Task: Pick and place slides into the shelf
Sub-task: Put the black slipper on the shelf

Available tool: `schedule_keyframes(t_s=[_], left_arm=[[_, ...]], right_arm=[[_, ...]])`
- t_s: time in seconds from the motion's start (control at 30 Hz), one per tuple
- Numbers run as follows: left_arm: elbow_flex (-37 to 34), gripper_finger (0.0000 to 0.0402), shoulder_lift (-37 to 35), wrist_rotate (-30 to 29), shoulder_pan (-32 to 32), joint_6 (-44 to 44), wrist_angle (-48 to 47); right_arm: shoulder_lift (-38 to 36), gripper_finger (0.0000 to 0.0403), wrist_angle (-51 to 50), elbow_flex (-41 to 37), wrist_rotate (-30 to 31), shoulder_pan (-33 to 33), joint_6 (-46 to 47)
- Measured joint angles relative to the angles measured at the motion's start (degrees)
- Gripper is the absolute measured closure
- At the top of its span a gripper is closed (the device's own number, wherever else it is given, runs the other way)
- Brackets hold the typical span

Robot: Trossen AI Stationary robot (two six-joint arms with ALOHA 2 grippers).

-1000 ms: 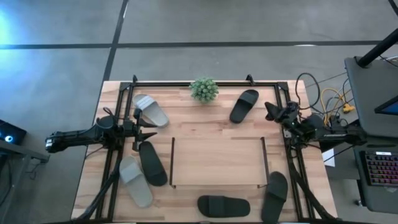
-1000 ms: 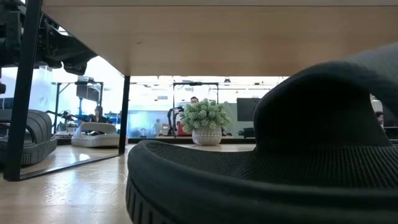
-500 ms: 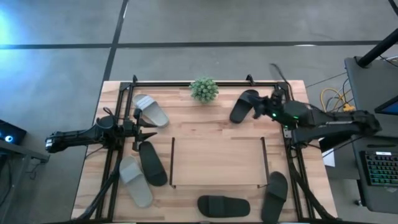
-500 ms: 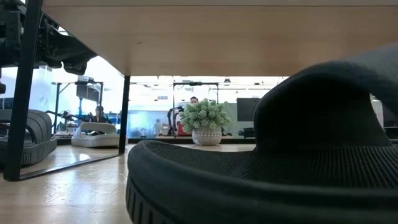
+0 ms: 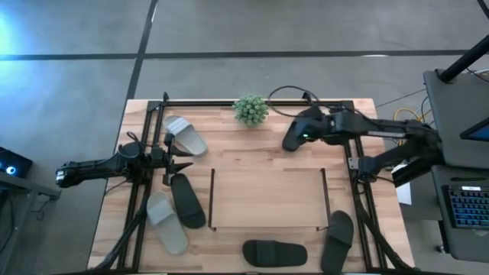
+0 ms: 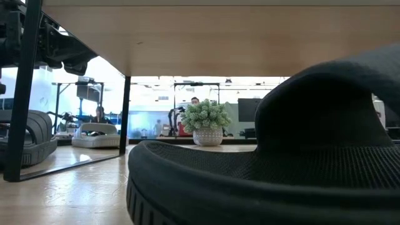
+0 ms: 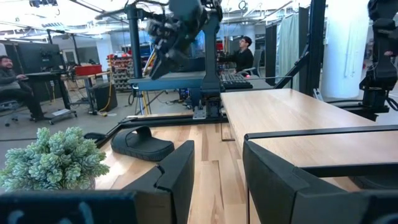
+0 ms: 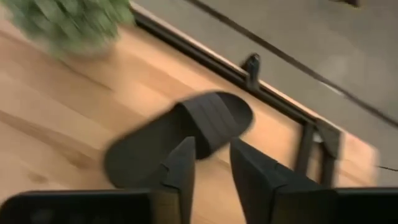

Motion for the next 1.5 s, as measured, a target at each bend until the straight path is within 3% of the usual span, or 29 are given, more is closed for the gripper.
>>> schedule_keyframes(t_s=[0.17, 0.43, 0.67, 0.9, 1.13, 1.5], left_arm=[[0.0, 0.0278, 0.0, 0.0, 0.0, 0.0, 0.0], [0.0, 0.0278, 0.0, 0.0, 0.0, 0.0, 0.0], [0.0, 0.0278, 0.0, 0.0, 0.0, 0.0, 0.0], [0.0, 0.0278, 0.0, 0.0, 0.0, 0.0, 0.0], [0.0, 0.0278, 0.0, 0.0, 0.0, 0.0, 0.0], [0.0, 0.0278, 0.0, 0.0, 0.0, 0.0, 0.0]], right_arm=[[8.5, 0.0240, -8.6, 2.3, 0.6, -2.4, 0.6], [17.6, 0.0187, -9.9, 2.4, -1.1, -7.1, -5.1], [25.7, 0.0176, -9.8, 5.8, -3.0, -14.1, -11.9], [30.2, 0.0177, -9.7, 9.6, -5.0, -15.3, -16.4], [31.3, 0.0177, -9.7, 9.4, 3.9, -15.9, -17.6], [31.3, 0.0177, -6.4, 8.4, -4.4, -22.6, -25.7]])
